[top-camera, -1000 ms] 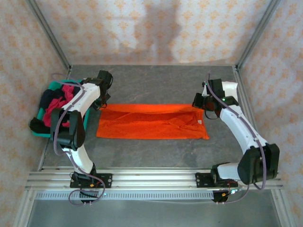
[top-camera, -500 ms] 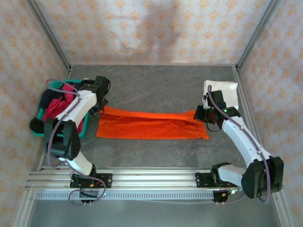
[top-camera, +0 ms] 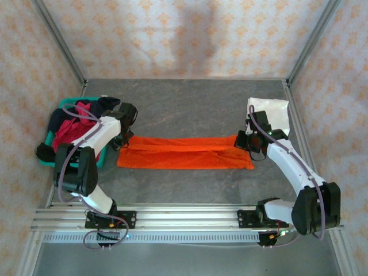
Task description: Fold and stack the t-shirts
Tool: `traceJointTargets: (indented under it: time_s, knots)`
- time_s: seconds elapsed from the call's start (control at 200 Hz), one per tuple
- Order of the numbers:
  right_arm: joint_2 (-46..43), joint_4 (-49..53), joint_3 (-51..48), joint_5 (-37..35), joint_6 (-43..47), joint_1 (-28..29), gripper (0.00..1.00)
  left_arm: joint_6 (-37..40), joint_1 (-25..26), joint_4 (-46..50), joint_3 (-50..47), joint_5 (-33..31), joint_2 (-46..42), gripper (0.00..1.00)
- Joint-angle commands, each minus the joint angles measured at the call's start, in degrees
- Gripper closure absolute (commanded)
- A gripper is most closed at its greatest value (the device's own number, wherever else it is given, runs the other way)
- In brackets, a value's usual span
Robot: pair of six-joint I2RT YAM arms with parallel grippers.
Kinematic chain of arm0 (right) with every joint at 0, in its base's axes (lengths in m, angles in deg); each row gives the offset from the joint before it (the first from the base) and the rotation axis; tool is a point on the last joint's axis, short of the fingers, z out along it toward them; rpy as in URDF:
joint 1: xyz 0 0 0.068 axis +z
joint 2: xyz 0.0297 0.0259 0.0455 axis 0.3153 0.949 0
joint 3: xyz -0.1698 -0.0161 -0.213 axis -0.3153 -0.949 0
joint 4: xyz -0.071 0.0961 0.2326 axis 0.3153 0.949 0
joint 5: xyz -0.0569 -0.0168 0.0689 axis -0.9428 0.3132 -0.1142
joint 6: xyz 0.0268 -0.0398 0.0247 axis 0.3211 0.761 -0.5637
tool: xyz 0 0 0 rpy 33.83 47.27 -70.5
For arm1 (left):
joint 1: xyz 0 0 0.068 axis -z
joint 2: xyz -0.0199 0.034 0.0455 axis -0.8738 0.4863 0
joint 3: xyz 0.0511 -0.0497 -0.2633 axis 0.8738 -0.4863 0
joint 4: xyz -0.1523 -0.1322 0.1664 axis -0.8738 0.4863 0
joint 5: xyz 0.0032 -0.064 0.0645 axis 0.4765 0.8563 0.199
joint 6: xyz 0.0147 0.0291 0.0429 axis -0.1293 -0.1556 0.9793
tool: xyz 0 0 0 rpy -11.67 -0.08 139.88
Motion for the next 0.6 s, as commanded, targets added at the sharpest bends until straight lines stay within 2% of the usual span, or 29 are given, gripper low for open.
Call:
traceJointTargets:
  time_s: [0.0, 0.36, 0.59]
  knots:
    - [1.2, 1.9, -0.7, -3.1, 1.6, 0.2, 1.00, -1.5, 0.3, 0.6, -1.4, -2.0, -2.2, 1.00]
    - [3.2, 0.9, -1.0, -2.5, 1.5, 0.1, 1.00, -2.3, 0.7, 2.2, -1.8, -2.2, -7.5, 1.00]
    - [3.6, 1.6, -0.9, -2.6, 2.5, 0.1, 1.00, -3.5, 1.2, 2.1, -6.9, -2.2, -11.3, 1.00]
